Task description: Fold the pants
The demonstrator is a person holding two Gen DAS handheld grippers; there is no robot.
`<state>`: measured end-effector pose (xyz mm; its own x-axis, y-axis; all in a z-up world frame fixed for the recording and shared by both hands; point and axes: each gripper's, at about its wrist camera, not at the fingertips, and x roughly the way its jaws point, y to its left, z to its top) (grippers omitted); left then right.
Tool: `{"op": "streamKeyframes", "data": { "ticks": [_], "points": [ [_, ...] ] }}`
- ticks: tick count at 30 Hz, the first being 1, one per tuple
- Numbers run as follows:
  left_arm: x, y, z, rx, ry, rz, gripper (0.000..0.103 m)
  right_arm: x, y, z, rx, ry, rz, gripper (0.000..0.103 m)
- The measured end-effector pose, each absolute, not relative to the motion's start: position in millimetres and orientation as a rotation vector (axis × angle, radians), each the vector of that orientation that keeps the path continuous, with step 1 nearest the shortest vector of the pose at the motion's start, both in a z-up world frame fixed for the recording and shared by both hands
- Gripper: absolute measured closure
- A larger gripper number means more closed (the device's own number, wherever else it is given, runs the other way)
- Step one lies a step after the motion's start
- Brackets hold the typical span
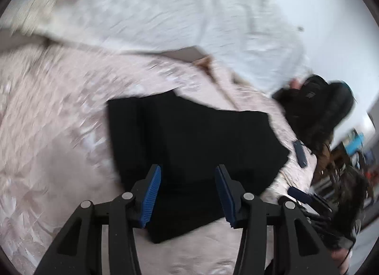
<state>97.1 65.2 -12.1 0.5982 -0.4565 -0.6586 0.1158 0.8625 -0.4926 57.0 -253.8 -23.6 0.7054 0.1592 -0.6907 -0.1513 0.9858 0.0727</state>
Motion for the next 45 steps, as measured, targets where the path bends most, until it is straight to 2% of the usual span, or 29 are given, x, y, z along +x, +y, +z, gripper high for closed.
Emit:
{"op": "streamKeyframes", "data": {
  "ticks": [9, 18, 22, 32, 37, 39, 42, 45],
  "points": [
    [131, 55, -36, -0.544, 0.962, -0.432, 0.053, 58, -248, -27, 0.005, 0.778, 0.19, 0.046],
    [177, 7, 29, -0.511, 0.81, -0.582, 0.053, 63, -253, -25, 0.026, 0.767, 0.195, 0.046],
    [154, 25, 35, -0.474, 0.761, -0.501, 0.051, 65, -253, -21, 0.028, 0.748, 0.211, 0.046],
    [76, 92, -27, -0.43, 0.897, -0.196, 0.051, 96, -218, -19, 0.018, 0.709, 0.356, 0.047],
    [65, 85, -33, -0.382, 0.931, -0.205, 0.05, 129, -200, -52, -0.069, 0.822, 0.312, 0.047],
    [57, 81, -28, -0.364, 0.917, -0.227, 0.05, 124, -201, -51, -0.08, 0.794, 0.314, 0.048],
    [38, 73, -20, -0.309, 0.87, -0.283, 0.041, 123, -204, -49, -0.081, 0.798, 0.309, 0.048],
    [36, 60, -29, -0.232, 0.904, -0.269, 0.04, 124, -206, -50, -0.072, 0.8, 0.312, 0.048]
  ]
}}
